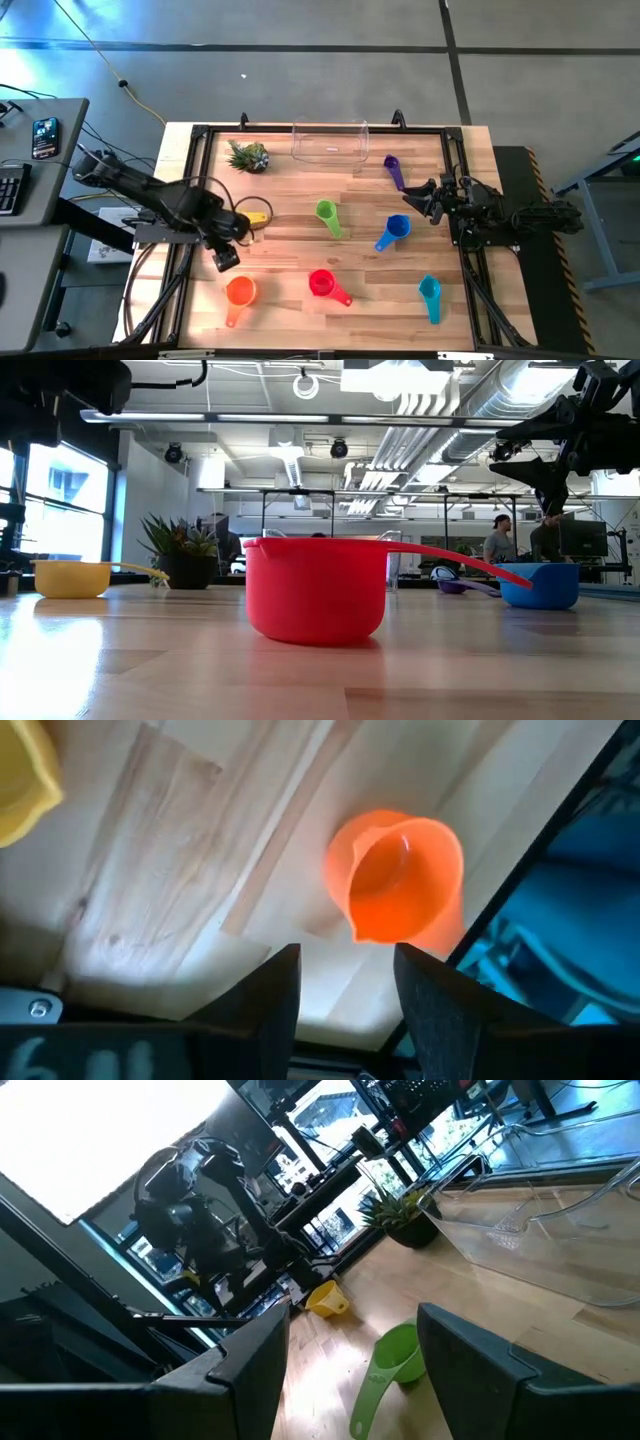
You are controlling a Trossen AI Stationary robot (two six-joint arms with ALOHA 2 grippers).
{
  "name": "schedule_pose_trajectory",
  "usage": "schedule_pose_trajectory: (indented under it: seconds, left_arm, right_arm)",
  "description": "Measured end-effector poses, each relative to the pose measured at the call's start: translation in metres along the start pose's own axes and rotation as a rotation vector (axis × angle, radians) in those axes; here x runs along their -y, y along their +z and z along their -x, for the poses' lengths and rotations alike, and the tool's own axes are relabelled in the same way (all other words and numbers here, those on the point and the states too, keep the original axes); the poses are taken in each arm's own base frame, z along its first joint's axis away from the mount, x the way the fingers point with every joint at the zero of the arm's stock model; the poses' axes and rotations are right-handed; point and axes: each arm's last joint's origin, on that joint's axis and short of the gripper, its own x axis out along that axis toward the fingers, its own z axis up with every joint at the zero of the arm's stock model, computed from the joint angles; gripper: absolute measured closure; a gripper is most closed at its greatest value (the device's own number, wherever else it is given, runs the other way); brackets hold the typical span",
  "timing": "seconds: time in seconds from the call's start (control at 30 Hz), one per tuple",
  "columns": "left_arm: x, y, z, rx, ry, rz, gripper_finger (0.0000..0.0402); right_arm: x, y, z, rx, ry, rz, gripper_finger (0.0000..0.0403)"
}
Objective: Nest measuring cups in basket
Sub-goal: Move the orange measuring cup to the middle left
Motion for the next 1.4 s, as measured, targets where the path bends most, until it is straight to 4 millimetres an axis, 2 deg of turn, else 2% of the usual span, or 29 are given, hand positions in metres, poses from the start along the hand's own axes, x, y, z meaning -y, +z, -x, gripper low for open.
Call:
schedule_pose_trajectory:
  seconds: [0.3, 0.6, 1.03, 1.4]
  left_arm:
    - [0.018, -0.001, -0.033, -0.076, 0.086, -0.050, 0.0259]
    - [0.026, 0.003, -0.061, -0.110, 0.177, -0.025, 0.0259]
    - [0.035, 0.011, -0.079, -0.132, 0.136, -0.031, 0.0259]
    - [0.033, 0.016, -0.098, -0.165, 0.201, -0.003, 0.0264]
  right_arm:
    - [0.000, 0.000, 0.000, 0.000, 0.000, 0.000, 0.0190]
    - [0.000, 0.000, 0.000, 0.000, 0.000, 0.000, 0.0190]
    - [0.000, 0.000, 0.000, -0.001, 0.000, 0.000, 0.0190]
    - [0.000, 0.000, 0.000, -0.002, 0.002, 0.000, 0.0190]
